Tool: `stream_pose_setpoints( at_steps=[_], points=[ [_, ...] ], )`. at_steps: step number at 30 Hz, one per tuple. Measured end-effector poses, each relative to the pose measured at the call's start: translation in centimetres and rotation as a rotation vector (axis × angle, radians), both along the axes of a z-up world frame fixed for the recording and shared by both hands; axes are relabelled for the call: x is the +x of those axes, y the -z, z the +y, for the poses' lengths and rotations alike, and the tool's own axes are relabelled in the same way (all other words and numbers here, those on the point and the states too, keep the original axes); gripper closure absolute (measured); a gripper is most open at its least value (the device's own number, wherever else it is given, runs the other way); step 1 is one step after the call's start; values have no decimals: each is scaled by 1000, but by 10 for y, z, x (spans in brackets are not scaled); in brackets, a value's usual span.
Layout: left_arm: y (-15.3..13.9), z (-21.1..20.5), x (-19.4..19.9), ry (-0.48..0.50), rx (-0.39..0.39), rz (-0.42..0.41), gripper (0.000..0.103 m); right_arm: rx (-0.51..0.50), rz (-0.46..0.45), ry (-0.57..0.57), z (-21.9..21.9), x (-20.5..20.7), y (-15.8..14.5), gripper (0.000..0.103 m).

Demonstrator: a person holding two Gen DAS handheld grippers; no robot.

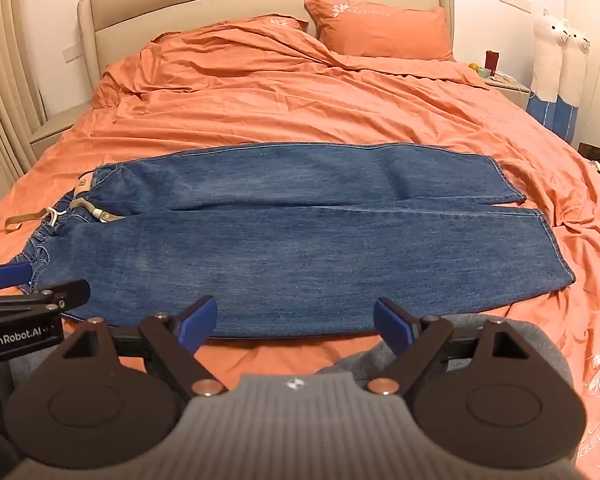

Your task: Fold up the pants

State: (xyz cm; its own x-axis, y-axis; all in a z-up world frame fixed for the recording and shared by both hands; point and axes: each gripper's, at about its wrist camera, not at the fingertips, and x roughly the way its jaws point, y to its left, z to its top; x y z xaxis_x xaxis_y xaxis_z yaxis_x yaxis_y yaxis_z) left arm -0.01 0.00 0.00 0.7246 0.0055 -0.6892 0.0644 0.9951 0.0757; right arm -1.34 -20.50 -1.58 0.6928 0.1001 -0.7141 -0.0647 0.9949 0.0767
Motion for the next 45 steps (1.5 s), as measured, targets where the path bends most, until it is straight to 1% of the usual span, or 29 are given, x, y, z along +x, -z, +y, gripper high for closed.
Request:
stream_pose_setpoints(
  at_steps=[9, 13, 14, 15, 18, 20, 23, 45],
  points=[
    [-1, 0, -1, -2, 1, 0, 16, 1, -1, 0, 1, -2, -2, 21],
    [-1, 1, -3, -5, 6, 1, 16, -1, 3, -2, -1, 1, 3, 21],
    [-1, 1, -3, -6, 7, 1, 16, -1, -1, -5, 6, -1, -7, 21],
    [1, 2, -9, -7, 9, 2, 16, -1, -1, -7, 9, -2, -9, 21],
    [-2, 7, -8, -9, -1, 4, 16, -2, -3, -11, 11, 0, -14, 21],
    [-4, 8, -6, -13, -8, 7, 16, 2, -10, -16, 5, -5, -6, 21],
    [-4, 9, -5, -15, -6, 6, 16, 1, -12, -17, 4, -5, -5, 21],
    [-8, 12, -5, -17, -8, 6, 16, -5, -17, -14, 8, -5, -7, 21]
  ],
)
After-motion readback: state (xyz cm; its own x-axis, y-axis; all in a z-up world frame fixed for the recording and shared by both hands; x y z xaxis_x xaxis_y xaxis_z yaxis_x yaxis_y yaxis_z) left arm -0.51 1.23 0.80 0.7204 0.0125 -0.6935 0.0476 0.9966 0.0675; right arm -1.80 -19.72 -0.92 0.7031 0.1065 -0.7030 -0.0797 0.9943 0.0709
